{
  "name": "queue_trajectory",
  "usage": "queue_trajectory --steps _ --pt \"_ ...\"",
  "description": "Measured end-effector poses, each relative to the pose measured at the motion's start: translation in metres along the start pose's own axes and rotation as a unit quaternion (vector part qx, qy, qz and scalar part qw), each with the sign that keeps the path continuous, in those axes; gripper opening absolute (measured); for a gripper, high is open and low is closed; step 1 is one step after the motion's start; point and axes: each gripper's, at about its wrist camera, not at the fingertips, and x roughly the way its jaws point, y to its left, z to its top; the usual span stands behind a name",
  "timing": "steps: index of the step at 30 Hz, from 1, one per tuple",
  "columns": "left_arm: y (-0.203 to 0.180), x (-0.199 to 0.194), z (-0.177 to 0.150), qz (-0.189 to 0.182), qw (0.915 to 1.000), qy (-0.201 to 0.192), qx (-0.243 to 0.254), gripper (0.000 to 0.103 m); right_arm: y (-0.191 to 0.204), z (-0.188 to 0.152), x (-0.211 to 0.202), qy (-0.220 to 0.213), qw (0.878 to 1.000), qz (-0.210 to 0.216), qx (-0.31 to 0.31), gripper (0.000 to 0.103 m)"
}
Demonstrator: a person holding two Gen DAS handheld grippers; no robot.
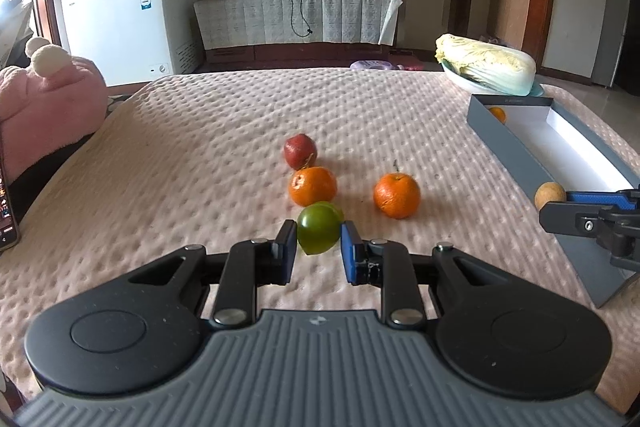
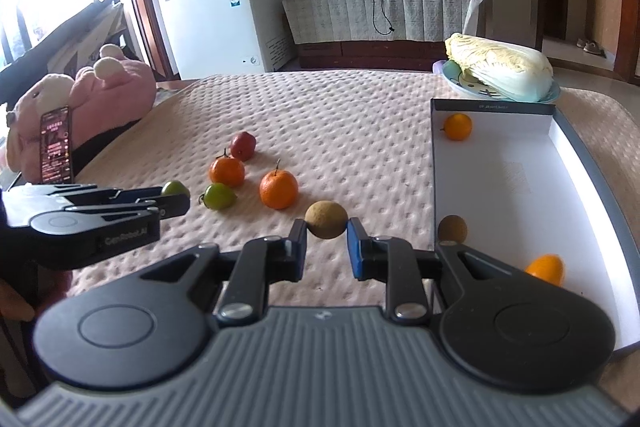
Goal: Organize fruits
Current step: 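Carry the kiwi toward the box with the right tool while the left tool holds the green tomato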
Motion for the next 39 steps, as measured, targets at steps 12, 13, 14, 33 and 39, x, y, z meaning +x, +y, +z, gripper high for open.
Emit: queue_trajectory --steps 12,13,14,33,39 --pt "-0.017 0.006 0.003 -0.01 0.9999 0.002 0.012 0.028 -0.012 0.002 -0.006 -0.01 1.0 0.003 0.018 0.024" --pt "-0.018 0.006 0.003 -0.011 0.9998 0.001 0.014 0.028 -0.012 0.002 -0.007 -0.011 1.0 0.004 0.016 0.024" --pt "-0.018 0.006 0.003 -0.012 0.9998 0.001 0.014 0.028 -0.012 0.002 -0.007 -0.011 1.0 0.006 0.015 0.024" --pt "-0.035 0.008 0.005 -0.021 0.9995 -0.002 0.022 0.028 -0.028 0.004 -0.018 -0.022 0.999 0.006 0.025 0.024" --pt "-0.047 0.009 0.005 -0.029 0.9992 -0.004 0.029 0.028 -0.038 0.005 -0.024 -0.03 0.999 0.002 0.034 0.024"
